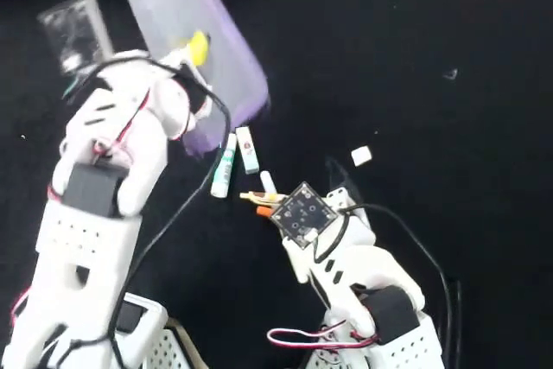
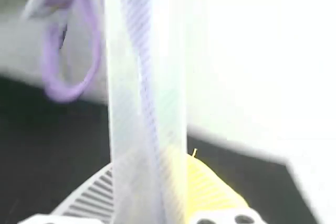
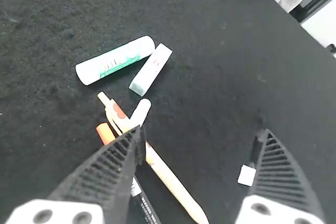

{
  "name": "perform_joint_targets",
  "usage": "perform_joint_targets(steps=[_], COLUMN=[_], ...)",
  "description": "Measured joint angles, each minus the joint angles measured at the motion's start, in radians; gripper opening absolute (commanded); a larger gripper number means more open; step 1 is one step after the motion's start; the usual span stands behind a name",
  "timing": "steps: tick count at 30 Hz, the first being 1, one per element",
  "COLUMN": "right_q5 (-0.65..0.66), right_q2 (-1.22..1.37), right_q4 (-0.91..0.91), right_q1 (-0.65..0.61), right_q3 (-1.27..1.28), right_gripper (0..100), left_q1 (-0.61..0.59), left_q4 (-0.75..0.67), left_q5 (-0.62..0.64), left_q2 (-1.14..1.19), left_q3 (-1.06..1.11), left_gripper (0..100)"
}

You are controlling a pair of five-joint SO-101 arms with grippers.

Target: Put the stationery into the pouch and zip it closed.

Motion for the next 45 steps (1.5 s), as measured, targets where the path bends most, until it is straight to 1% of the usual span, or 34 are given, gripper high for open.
perform_joint_targets(steps=[2,4,7,9,10,14,19,22,25,27,29,33,38,40,43,45], right_q5=[0.000,0.000,0.000,0.000,0.000,0.000,0.000,0.000,-0.018,-0.048,-0.061,-0.068,-0.074,-0.094,-0.137,-0.146], right_q2=[0.000,0.000,0.000,0.000,0.000,0.000,0.000,0.000,0.000,0.000,0.000,0.000,0.000,0.002,0.104,0.201], right_q4=[0.000,-0.002,-0.002,-0.002,-0.002,-0.002,-0.003,-0.015,-0.041,-0.068,-0.091,-0.106,-0.107,-0.107,-0.080,-0.054], right_q1=[0.000,0.000,0.000,0.000,0.000,0.000,0.000,0.006,0.068,0.121,0.147,0.157,0.163,0.141,0.110,0.092], right_q3=[0.000,0.000,0.000,0.000,0.000,0.000,0.000,0.000,-0.008,-0.028,-0.060,-0.167,-0.394,-0.516,-0.704,-0.807], right_gripper=[32.8,32.8,32.8,32.8,32.8,32.8,32.8,32.8,32.8,32.8,32.8,32.8,32.8,32.8,32.8,32.8], left_q1=[0.000,0.002,-0.006,-0.043,-0.066,-0.172,-0.307,-0.341,-0.342,-0.339,-0.324,-0.265,-0.167,-0.118,-0.054,-0.035], left_q4=[-0.124,-0.210,-0.285,-0.331,-0.359,-0.512,-0.783,-0.968,-1.140,-1.198,-1.209,-1.192,-1.085,-1.053,-0.988,-0.933], left_q5=[-0.061,-0.163,-0.345,-0.460,-0.494,-0.551,-0.597,-0.634,-0.672,-0.680,-0.680,-0.681,-0.680,-0.680,-0.683,-0.683], left_q2=[-0.043,-0.080,-0.135,-0.183,-0.210,-0.322,-0.445,-0.514,-0.582,-0.626,-0.661,-0.721,-0.772,-0.786,-0.804,-0.809], left_q3=[0.078,0.150,0.247,0.311,0.347,0.503,0.764,0.942,1.092,1.168,1.209,1.215,1.217,1.218,1.218,1.218], left_gripper=[3,3,3,3,3,3,3,3,3,3,3,3,3,3,3,3])
